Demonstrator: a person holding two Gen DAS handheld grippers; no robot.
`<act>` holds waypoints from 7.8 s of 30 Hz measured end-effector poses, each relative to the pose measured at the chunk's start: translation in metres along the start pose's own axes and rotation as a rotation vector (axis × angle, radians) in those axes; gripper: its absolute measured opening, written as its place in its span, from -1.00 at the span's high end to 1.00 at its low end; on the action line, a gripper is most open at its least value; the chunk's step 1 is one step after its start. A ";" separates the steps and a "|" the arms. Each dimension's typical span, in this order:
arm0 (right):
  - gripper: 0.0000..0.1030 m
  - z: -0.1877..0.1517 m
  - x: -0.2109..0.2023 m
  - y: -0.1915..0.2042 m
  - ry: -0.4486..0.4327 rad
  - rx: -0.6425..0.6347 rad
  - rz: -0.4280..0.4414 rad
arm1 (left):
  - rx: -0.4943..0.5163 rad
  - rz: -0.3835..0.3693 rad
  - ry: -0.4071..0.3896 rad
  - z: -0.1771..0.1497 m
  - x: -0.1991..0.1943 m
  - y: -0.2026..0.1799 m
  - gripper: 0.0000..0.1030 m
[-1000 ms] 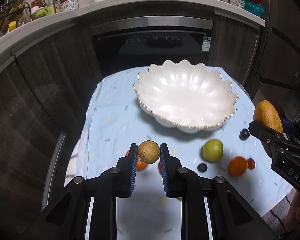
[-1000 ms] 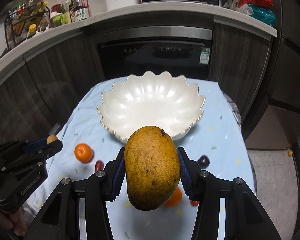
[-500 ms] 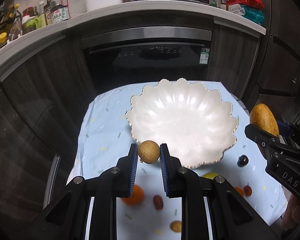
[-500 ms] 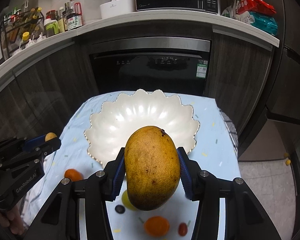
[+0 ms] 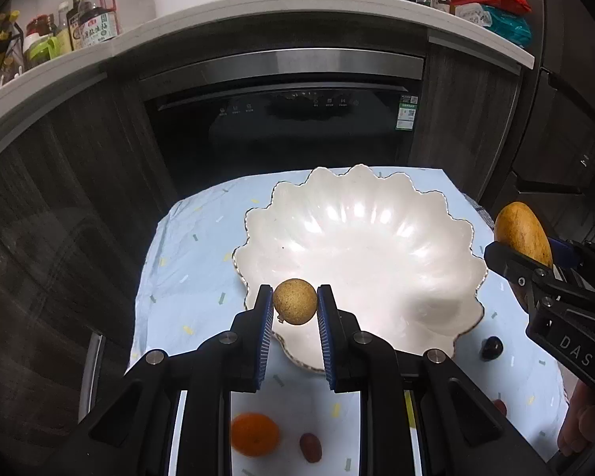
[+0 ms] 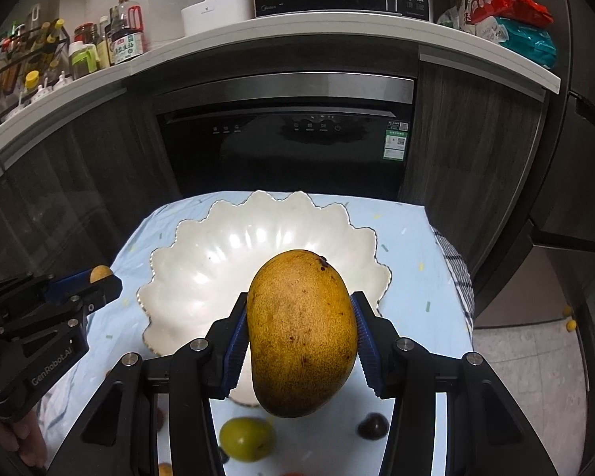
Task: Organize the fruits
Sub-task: 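Lift the brown fruit and mango and carry both over the white bowl, then open the left tool to drop the brown fruit while the right tool releases the mango into the bowl, then withdraw both open tools from the bowl toward the remaining fruits, then grasp the brown potato-like fruit with the left tool while the right tool grasps the mandarin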
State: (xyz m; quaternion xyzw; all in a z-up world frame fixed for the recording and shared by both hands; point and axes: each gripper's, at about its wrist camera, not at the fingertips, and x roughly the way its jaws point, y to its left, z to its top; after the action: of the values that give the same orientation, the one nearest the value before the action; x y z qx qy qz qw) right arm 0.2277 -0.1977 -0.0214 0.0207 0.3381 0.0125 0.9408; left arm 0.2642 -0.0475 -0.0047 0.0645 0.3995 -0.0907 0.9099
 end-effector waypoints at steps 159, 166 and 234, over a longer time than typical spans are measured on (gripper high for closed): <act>-0.57 -0.117 -0.037 0.000 0.111 0.003 -0.043 | 0.026 0.036 0.048 -0.131 -0.038 -0.033 -0.72; -0.57 -0.132 -0.027 0.001 0.128 -0.011 -0.042 | 0.045 0.033 0.077 -0.147 -0.030 -0.039 -0.73; 0.11 -0.159 0.004 0.010 0.188 -0.047 0.011 | 0.106 0.021 0.098 -0.182 -0.002 -0.060 0.47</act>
State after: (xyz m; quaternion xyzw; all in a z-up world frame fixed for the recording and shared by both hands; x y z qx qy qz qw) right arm 0.1293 -0.1824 -0.1457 -0.0010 0.4243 0.0276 0.9051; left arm 0.1199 -0.0717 -0.1279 0.1213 0.4373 -0.0989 0.8856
